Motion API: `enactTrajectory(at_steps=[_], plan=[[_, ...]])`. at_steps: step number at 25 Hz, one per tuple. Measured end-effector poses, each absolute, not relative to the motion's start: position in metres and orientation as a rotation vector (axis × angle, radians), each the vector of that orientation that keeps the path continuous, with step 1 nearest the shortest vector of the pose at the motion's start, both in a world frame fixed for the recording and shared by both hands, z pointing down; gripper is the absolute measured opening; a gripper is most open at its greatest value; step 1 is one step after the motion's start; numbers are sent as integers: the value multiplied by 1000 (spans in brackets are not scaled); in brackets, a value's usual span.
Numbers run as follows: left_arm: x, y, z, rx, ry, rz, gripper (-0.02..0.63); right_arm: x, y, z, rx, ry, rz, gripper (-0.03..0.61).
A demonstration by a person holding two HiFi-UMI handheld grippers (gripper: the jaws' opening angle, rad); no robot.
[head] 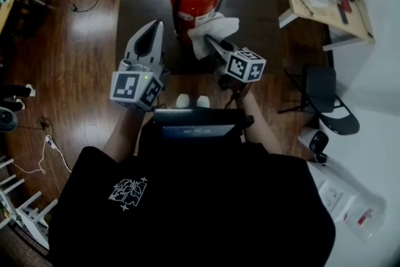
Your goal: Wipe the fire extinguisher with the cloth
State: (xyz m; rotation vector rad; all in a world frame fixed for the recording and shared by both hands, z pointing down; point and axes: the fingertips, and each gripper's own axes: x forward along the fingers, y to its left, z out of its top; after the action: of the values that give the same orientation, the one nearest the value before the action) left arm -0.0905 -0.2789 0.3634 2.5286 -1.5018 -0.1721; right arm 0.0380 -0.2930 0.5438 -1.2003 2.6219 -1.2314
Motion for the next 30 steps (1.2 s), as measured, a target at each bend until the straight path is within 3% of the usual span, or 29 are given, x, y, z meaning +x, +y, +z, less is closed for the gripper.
enactTrajectory(at_steps=[6,11,16,24,30], plan=[[-91,-276,366,2517,-1518,-159,0,91,-310,357,-1165,2603,-651,104],[-90,-273,368,2515,-1507,-179,0,84,-346,317,-1358,2788,-202,104],[-91,-274,368,2498,-1524,-146,0,62,-349,344,-1398,2889,-90,104],[-89,-272,362,2528,-1521,-160,0,51,-331,497,-1367,3178,-289,104],[-88,-271,364,2532,-1496,-159,0,54,-332,540,-1375,3301,-340,104]])
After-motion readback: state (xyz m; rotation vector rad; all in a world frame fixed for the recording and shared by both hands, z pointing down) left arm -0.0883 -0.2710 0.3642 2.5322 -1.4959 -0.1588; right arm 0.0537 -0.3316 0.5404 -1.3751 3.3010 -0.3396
